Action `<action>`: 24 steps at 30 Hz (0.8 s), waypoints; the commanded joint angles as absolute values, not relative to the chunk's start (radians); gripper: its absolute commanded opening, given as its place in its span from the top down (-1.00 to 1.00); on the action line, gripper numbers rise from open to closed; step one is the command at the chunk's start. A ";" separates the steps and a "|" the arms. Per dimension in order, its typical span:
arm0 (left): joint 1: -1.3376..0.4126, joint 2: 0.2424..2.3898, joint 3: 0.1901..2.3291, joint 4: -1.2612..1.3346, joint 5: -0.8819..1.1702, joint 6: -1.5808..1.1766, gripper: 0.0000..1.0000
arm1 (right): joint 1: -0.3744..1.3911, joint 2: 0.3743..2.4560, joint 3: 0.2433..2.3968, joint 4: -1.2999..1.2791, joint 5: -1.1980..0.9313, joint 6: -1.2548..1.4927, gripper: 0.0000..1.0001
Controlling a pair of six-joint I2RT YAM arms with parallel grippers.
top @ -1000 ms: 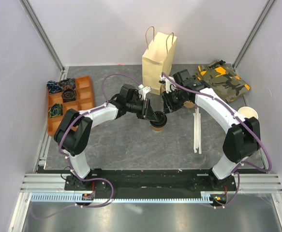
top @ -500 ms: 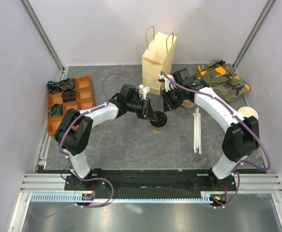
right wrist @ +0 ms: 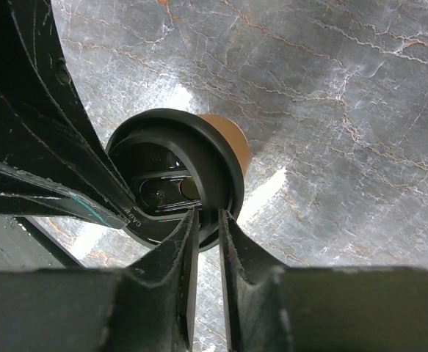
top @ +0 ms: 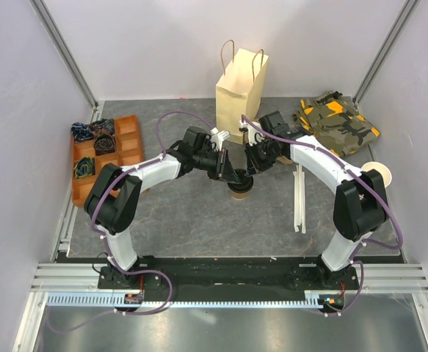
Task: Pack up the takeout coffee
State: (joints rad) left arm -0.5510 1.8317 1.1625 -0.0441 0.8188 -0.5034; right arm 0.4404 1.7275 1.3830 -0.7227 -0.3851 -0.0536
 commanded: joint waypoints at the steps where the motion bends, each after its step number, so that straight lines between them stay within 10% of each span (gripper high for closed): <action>1: -0.549 1.873 1.169 -0.126 0.744 -0.439 0.57 | 0.453 1.715 1.423 -0.755 -0.402 -0.064 0.49; 24: -0.548 1.681 1.172 -0.037 0.839 -0.535 0.25 | 0.436 1.637 1.421 -0.772 -0.525 -0.031 0.46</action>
